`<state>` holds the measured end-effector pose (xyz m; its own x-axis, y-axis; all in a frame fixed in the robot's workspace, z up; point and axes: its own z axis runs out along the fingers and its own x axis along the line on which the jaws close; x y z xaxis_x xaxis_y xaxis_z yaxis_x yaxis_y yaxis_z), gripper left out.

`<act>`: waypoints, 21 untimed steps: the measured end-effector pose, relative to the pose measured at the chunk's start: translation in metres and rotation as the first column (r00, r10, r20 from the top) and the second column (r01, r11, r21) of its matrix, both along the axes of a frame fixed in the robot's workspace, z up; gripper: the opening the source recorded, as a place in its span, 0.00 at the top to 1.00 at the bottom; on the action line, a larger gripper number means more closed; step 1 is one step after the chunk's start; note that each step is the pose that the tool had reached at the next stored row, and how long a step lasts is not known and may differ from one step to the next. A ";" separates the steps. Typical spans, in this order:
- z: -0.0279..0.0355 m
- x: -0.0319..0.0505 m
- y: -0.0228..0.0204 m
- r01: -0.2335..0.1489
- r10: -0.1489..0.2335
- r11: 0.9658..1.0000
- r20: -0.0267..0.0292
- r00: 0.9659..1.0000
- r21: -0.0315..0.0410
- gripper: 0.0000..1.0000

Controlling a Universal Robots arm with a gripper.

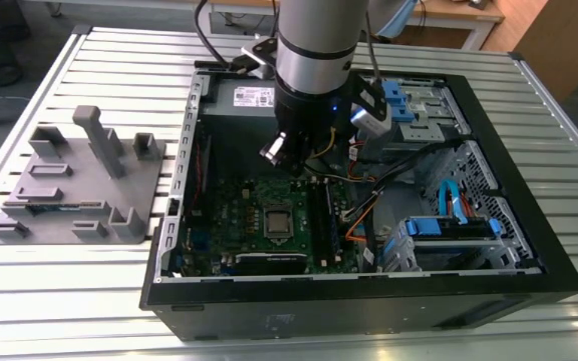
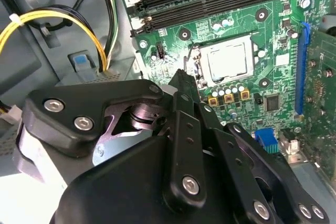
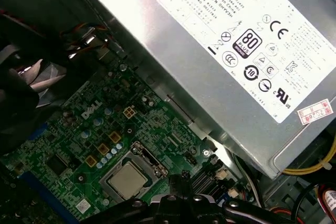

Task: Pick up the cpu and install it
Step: 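Install the first cpu locking lever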

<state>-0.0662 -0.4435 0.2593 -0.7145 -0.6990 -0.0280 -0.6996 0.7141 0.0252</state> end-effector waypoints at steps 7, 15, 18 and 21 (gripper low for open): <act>-0.0013 0.0002 0.0051 0.037 -0.037 0.999 0.000 0.999 0.000 0.89; -0.0063 0.0002 0.0078 0.081 -0.081 0.997 0.000 0.997 0.000 0.89; -0.0074 0.0002 0.0078 0.110 -0.110 0.994 0.000 0.994 -0.001 0.89; -0.0083 0.0002 0.0078 0.132 -0.132 0.991 0.001 0.991 -0.003 0.89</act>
<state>-0.0660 -0.4358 0.2510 -0.8007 -0.5985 -0.0266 -0.5990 0.8004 0.0224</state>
